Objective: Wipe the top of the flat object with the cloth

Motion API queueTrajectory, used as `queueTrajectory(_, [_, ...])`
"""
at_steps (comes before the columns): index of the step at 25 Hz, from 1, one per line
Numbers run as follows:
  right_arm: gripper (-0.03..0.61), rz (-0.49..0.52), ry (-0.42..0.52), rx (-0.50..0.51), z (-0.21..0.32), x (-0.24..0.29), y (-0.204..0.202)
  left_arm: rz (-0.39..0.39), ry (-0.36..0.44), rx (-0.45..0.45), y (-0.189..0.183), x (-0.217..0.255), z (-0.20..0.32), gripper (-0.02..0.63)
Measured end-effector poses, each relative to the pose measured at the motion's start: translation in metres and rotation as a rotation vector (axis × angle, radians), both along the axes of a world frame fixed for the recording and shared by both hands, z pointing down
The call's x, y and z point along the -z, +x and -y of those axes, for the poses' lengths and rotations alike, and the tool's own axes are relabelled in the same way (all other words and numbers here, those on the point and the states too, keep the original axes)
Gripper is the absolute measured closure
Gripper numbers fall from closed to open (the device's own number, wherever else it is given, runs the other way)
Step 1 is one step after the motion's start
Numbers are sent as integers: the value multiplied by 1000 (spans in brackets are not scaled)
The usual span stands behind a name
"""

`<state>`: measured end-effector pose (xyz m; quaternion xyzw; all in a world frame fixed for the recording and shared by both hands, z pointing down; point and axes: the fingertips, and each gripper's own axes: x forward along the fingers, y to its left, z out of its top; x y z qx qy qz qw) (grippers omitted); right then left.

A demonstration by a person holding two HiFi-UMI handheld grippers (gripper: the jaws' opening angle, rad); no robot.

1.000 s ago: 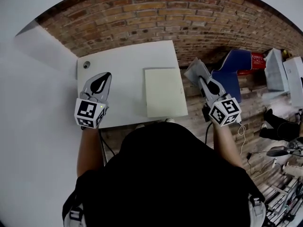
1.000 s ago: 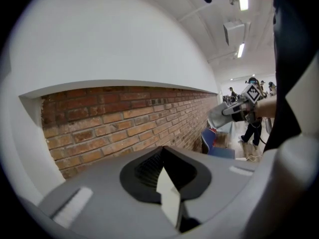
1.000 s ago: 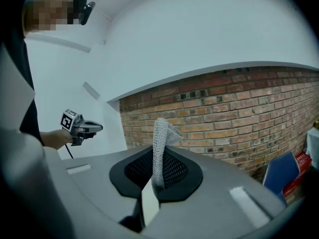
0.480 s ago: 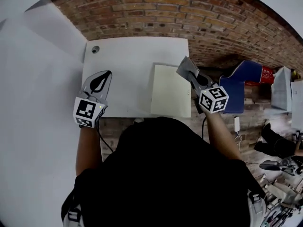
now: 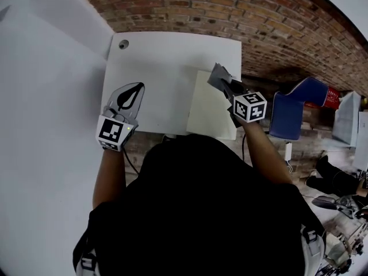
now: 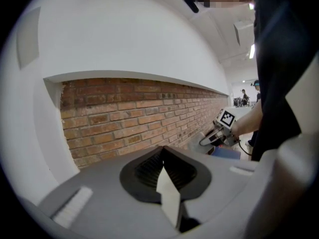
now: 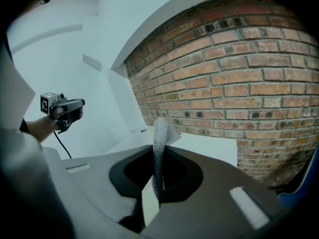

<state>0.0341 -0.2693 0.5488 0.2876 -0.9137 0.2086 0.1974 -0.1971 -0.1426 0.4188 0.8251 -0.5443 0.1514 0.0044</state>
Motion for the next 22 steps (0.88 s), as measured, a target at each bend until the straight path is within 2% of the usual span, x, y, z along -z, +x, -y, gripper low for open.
queueTrajectory(6, [569, -15, -73, 29, 5, -39, -18, -108, -14, 0, 5, -6, 8, 612])
queueTrajectory(22, [569, -47, -242, 71, 9, -115, -49, -137, -57, 4, 3, -10, 21, 612])
